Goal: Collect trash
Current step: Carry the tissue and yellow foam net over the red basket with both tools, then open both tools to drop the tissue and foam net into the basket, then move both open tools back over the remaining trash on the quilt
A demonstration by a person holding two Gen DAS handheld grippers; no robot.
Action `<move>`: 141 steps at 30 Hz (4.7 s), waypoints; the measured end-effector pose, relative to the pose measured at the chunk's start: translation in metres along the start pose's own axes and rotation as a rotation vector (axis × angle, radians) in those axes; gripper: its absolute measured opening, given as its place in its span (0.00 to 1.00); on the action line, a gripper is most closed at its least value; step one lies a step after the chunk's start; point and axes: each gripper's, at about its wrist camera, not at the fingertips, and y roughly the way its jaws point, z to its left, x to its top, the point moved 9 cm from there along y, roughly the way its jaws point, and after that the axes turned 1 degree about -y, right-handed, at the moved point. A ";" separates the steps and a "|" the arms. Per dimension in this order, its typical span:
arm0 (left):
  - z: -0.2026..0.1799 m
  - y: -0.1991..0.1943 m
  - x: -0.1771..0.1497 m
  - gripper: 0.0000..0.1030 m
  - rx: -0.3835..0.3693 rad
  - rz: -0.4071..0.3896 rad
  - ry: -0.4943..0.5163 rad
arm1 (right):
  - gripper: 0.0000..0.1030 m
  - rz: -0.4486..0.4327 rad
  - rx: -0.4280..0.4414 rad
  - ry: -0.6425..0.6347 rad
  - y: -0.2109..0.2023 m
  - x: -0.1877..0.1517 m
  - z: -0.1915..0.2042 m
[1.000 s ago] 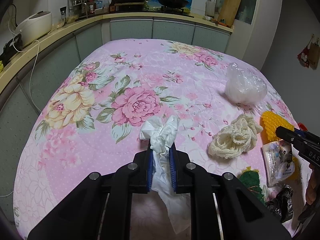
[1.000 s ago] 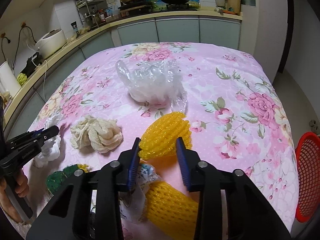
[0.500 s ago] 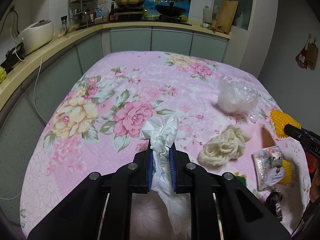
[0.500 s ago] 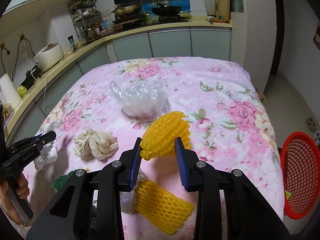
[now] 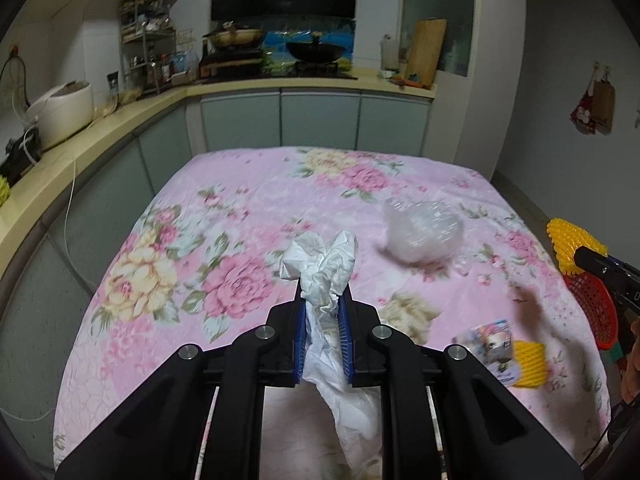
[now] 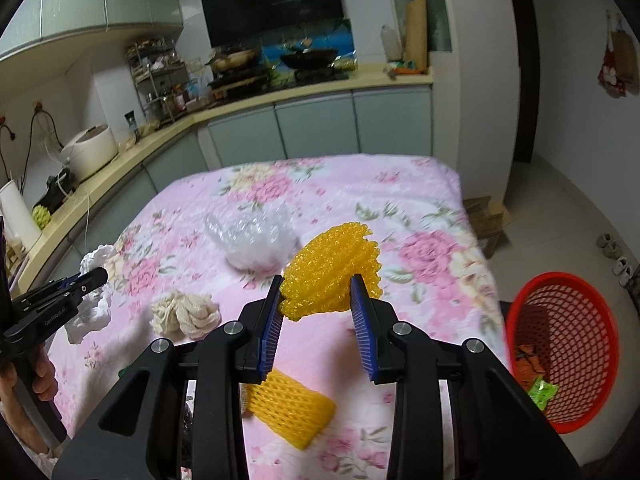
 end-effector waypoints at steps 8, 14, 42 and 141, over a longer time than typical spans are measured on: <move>-0.048 -0.008 0.018 0.13 -0.062 -0.028 0.063 | 0.32 -0.060 -0.037 0.023 -0.029 0.010 -0.023; -0.088 -0.013 0.028 0.13 -0.121 -0.048 0.117 | 0.32 -0.098 -0.069 0.058 -0.051 0.016 -0.046; -0.315 -0.022 0.034 0.13 -0.450 -0.048 0.338 | 0.32 -0.156 -0.314 0.284 -0.118 -0.013 -0.193; -0.044 0.051 -0.011 0.81 -0.117 0.169 0.049 | 0.61 -0.002 -0.135 0.114 -0.043 -0.024 -0.058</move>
